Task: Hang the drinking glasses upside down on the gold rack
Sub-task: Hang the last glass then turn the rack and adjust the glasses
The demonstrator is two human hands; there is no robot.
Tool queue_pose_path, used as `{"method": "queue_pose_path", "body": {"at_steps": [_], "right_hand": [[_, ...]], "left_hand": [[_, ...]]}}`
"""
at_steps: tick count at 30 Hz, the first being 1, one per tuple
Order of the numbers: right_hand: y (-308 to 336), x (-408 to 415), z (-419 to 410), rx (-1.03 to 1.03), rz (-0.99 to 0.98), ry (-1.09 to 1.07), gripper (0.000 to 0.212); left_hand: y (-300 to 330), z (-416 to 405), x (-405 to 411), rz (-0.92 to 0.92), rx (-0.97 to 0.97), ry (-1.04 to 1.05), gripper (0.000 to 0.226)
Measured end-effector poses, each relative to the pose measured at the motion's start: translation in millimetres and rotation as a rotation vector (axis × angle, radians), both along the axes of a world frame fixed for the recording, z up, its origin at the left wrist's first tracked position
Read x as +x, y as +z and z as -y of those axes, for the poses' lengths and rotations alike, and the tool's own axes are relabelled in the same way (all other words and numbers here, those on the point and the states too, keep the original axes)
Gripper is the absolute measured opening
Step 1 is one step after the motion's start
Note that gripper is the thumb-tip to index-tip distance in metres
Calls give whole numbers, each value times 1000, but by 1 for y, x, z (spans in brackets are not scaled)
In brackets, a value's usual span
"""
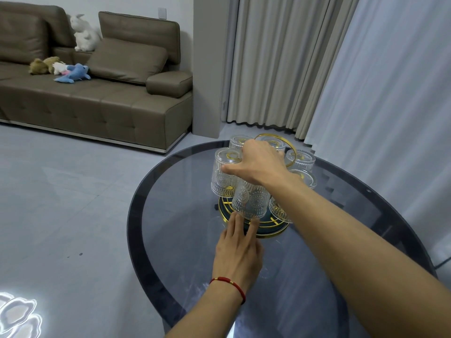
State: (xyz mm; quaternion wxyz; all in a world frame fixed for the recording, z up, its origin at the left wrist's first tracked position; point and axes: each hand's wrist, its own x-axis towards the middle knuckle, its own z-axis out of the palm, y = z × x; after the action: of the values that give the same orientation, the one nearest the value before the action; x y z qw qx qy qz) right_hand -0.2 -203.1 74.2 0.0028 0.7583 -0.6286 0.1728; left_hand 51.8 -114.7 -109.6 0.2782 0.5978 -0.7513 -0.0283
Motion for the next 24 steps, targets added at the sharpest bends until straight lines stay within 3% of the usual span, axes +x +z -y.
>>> {"method": "queue_pose_path", "body": {"at_steps": [9, 12, 16, 19, 21, 24], "right_hand": [[2, -4, -11, 28, -47, 19, 53], [5, -20, -18, -16, -4, 39, 64], [13, -59, -29, -204, 269, 160, 29], [12, -81, -33, -261, 315, 192, 26], [4, -86, -33, -210, 180, 227, 36], [-9, -79, -32, -83, -121, 209, 77]], "left_hand": [[2, -1, 1, 10, -10, -10, 47], [3, -1, 1, 14, -31, -19, 47], [6, -3, 1, -12, -39, -19, 48], [7, -3, 1, -17, -17, -10, 50], [8, -3, 1, -22, -8, -16, 49], [9, -5, 1, -30, -8, -28, 46]]}}
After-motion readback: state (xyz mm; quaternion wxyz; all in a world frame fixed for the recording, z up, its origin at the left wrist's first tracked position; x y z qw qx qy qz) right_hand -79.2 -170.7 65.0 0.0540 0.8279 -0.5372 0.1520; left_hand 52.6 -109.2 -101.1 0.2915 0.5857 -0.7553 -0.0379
